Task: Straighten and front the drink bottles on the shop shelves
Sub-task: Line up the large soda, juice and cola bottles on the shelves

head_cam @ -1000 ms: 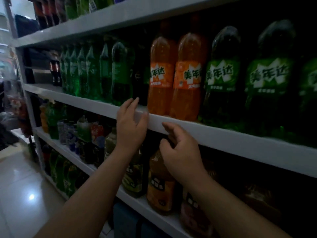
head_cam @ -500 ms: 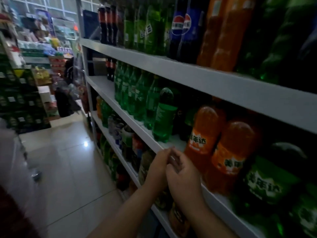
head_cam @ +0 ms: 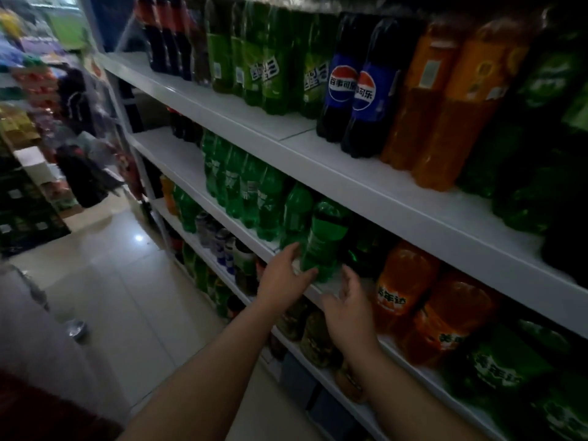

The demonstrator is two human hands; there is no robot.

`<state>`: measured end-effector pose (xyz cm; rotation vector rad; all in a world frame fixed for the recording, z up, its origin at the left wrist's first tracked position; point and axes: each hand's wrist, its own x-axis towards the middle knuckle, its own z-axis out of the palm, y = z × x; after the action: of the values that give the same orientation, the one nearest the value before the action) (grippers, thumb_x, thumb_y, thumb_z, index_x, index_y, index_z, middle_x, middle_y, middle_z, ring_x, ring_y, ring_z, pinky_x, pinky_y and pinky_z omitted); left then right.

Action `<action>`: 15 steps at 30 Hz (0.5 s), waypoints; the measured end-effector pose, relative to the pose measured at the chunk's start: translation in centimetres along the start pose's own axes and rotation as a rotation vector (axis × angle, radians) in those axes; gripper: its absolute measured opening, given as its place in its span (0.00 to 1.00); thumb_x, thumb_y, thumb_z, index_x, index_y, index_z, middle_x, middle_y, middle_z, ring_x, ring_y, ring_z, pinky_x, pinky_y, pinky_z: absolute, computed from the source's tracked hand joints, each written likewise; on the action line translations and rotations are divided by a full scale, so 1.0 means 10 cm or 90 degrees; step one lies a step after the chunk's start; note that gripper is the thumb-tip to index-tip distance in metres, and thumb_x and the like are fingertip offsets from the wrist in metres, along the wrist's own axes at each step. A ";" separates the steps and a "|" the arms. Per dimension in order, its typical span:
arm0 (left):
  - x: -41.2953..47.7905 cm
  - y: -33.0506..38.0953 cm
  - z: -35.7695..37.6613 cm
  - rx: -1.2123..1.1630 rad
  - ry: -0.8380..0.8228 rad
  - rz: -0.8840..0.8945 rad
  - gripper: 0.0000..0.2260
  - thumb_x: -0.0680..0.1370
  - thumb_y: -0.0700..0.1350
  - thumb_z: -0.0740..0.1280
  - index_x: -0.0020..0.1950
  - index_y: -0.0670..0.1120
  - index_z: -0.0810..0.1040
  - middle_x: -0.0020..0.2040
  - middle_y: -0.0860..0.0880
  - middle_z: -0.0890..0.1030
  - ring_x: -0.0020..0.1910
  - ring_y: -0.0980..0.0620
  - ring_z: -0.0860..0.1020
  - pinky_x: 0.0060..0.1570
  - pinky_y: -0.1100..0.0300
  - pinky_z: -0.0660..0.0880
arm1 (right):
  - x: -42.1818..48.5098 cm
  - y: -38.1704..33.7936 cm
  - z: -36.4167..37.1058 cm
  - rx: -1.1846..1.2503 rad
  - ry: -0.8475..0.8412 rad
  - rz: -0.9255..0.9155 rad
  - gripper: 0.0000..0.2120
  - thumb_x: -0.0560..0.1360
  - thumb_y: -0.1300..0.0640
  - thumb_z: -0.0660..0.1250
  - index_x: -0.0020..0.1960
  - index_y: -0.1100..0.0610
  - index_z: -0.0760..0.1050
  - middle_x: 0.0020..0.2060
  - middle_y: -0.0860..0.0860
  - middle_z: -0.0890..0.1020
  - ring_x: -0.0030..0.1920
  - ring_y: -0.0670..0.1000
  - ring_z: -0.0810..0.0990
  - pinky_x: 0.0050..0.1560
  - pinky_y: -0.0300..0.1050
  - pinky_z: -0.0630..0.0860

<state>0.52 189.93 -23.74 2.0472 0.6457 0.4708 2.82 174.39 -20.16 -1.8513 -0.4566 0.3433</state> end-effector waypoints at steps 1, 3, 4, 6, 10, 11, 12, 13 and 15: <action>0.08 0.01 -0.05 0.020 -0.009 0.030 0.36 0.71 0.61 0.70 0.74 0.50 0.63 0.68 0.52 0.72 0.65 0.53 0.72 0.61 0.56 0.72 | 0.04 -0.05 0.06 0.001 0.040 0.013 0.29 0.75 0.59 0.65 0.73 0.48 0.61 0.68 0.47 0.69 0.66 0.44 0.67 0.68 0.48 0.66; 0.24 0.03 -0.09 0.037 -0.028 0.079 0.37 0.69 0.62 0.71 0.74 0.50 0.63 0.68 0.52 0.73 0.65 0.53 0.72 0.63 0.53 0.72 | 0.15 -0.16 0.16 0.004 0.121 0.030 0.28 0.76 0.59 0.65 0.73 0.49 0.61 0.68 0.49 0.69 0.68 0.48 0.67 0.68 0.52 0.67; 0.29 0.05 -0.11 0.040 -0.040 0.102 0.37 0.69 0.62 0.71 0.73 0.51 0.64 0.67 0.51 0.73 0.64 0.53 0.72 0.62 0.53 0.73 | 0.20 -0.22 0.19 0.005 0.151 0.033 0.27 0.76 0.59 0.65 0.72 0.49 0.63 0.68 0.49 0.70 0.68 0.48 0.68 0.68 0.53 0.67; 0.35 0.11 -0.11 0.036 -0.053 0.138 0.36 0.67 0.64 0.72 0.71 0.52 0.66 0.64 0.51 0.75 0.62 0.52 0.74 0.58 0.55 0.75 | 0.33 -0.35 0.22 -0.001 0.205 0.033 0.24 0.76 0.60 0.63 0.71 0.52 0.65 0.67 0.49 0.72 0.66 0.49 0.70 0.68 0.53 0.67; 0.46 0.21 -0.03 0.016 -0.048 0.129 0.42 0.64 0.64 0.73 0.72 0.49 0.62 0.64 0.47 0.75 0.59 0.49 0.75 0.50 0.58 0.73 | 0.59 -0.60 0.26 -0.025 0.327 0.045 0.20 0.76 0.63 0.61 0.68 0.54 0.70 0.59 0.47 0.75 0.60 0.47 0.73 0.62 0.43 0.68; 0.49 0.24 -0.02 0.014 -0.047 0.121 0.42 0.65 0.62 0.74 0.72 0.47 0.62 0.63 0.46 0.75 0.59 0.48 0.75 0.49 0.58 0.72 | 0.64 -0.64 0.27 -0.039 0.357 0.046 0.19 0.76 0.63 0.61 0.66 0.55 0.71 0.55 0.47 0.75 0.57 0.46 0.72 0.58 0.40 0.67; 0.53 0.26 0.00 0.010 -0.048 0.116 0.40 0.66 0.61 0.74 0.71 0.46 0.63 0.63 0.45 0.76 0.59 0.47 0.76 0.48 0.58 0.73 | 0.68 -0.68 0.28 -0.049 0.380 0.052 0.17 0.76 0.62 0.62 0.65 0.57 0.72 0.52 0.48 0.74 0.54 0.46 0.71 0.55 0.38 0.65; 0.56 0.27 0.02 0.005 -0.051 0.111 0.38 0.66 0.60 0.74 0.70 0.45 0.64 0.62 0.45 0.76 0.58 0.46 0.76 0.48 0.58 0.73 | 0.74 -0.71 0.28 -0.055 0.402 0.060 0.15 0.76 0.62 0.62 0.62 0.59 0.73 0.49 0.49 0.74 0.52 0.47 0.72 0.53 0.37 0.65; 0.57 0.26 0.02 -0.015 -0.046 0.110 0.35 0.68 0.58 0.74 0.68 0.45 0.66 0.61 0.44 0.76 0.57 0.47 0.76 0.49 0.57 0.74 | 0.83 -0.77 0.28 -0.078 0.452 0.069 0.10 0.74 0.63 0.64 0.54 0.64 0.75 0.44 0.54 0.76 0.49 0.53 0.76 0.46 0.34 0.64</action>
<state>5.86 192.06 -21.17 2.0976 0.4191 0.4986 7.80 182.85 -13.88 -1.9741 0.1147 -0.2817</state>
